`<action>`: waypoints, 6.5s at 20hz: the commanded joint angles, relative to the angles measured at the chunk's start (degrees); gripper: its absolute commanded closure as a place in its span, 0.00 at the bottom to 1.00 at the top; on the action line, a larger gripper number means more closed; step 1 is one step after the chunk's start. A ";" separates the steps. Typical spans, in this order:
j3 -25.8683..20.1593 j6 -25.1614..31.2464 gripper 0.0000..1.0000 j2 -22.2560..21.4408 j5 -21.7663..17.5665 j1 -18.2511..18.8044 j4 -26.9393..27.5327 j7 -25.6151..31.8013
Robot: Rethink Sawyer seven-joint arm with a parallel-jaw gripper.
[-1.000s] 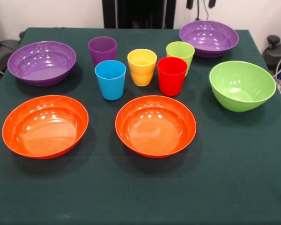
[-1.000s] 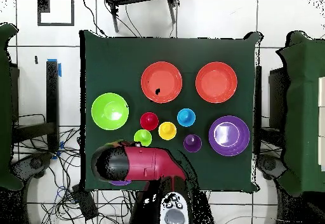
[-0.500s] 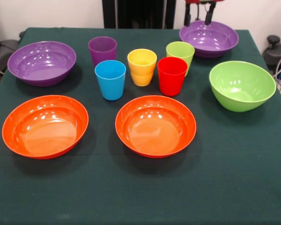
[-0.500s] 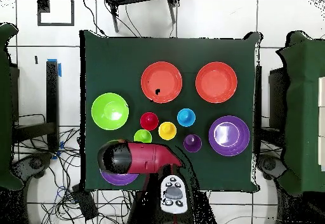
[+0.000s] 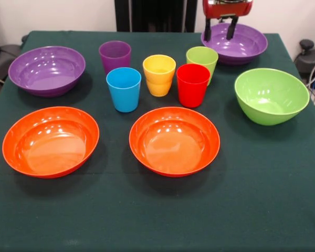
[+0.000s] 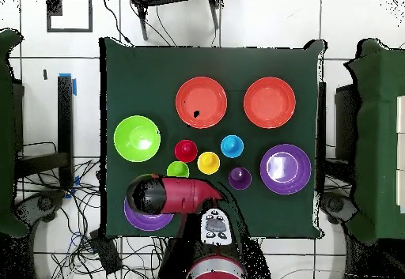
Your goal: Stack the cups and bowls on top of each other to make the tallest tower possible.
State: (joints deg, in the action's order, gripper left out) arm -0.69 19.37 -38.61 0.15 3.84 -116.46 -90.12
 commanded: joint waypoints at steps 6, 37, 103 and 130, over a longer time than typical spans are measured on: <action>-5.72 -0.60 0.00 4.07 -6.23 6.32 4.76 0.03; -8.96 1.32 0.00 5.67 -17.25 15.58 8.60 2.63; -13.44 2.59 1.00 -3.35 -6.59 10.15 6.62 -13.49; -14.38 -1.09 1.00 2.97 -7.15 11.09 21.61 -7.87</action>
State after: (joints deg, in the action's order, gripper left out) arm -12.22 17.79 -41.75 -4.18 15.06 -100.06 -96.34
